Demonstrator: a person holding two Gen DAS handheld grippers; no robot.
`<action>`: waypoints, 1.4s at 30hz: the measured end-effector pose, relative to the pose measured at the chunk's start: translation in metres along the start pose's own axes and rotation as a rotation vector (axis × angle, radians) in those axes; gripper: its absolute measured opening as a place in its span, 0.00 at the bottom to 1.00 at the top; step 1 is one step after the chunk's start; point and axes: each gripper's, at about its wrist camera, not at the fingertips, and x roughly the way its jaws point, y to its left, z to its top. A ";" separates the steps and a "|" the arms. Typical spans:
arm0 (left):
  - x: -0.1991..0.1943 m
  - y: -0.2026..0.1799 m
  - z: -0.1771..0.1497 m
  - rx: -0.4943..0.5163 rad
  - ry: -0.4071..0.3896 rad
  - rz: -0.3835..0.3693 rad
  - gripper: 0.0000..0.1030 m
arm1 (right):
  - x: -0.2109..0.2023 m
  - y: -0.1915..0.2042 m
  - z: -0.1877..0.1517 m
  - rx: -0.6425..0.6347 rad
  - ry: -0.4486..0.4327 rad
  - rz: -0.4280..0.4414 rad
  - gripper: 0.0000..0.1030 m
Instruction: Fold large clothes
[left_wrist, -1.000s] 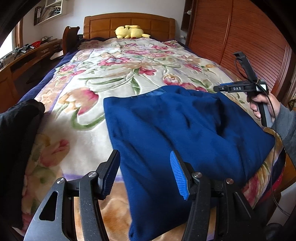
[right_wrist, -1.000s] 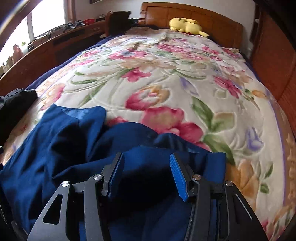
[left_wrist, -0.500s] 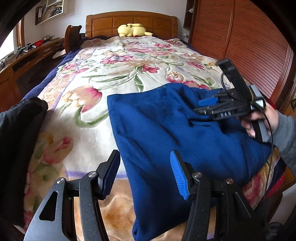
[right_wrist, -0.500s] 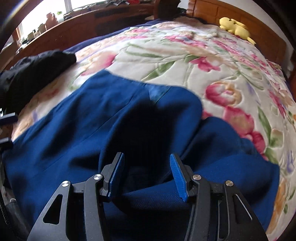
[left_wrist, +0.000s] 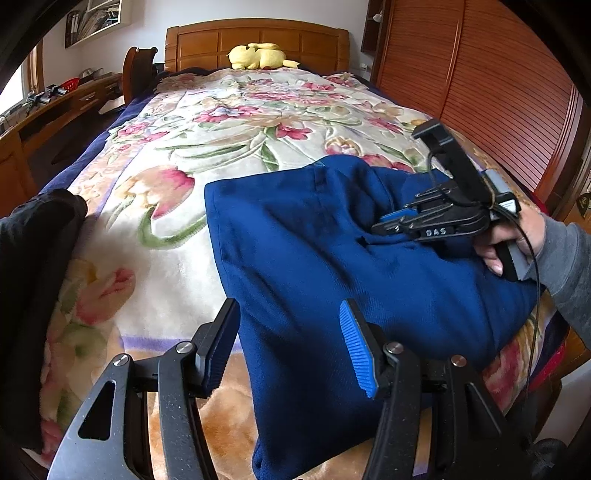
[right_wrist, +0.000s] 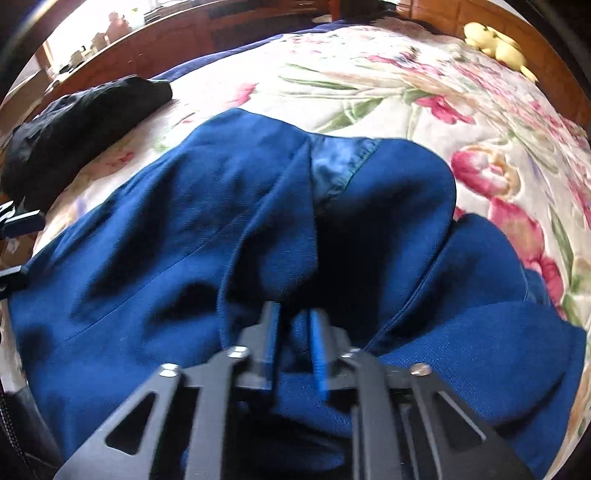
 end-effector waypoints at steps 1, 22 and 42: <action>0.000 0.000 0.000 -0.001 0.000 -0.001 0.55 | -0.006 0.000 0.001 -0.007 -0.022 -0.011 0.08; 0.001 -0.016 -0.001 0.028 0.010 -0.038 0.55 | -0.077 -0.102 -0.002 0.319 -0.234 -0.453 0.39; 0.012 -0.039 0.005 0.052 0.026 -0.034 0.55 | -0.087 -0.211 -0.092 0.521 -0.141 -0.287 0.03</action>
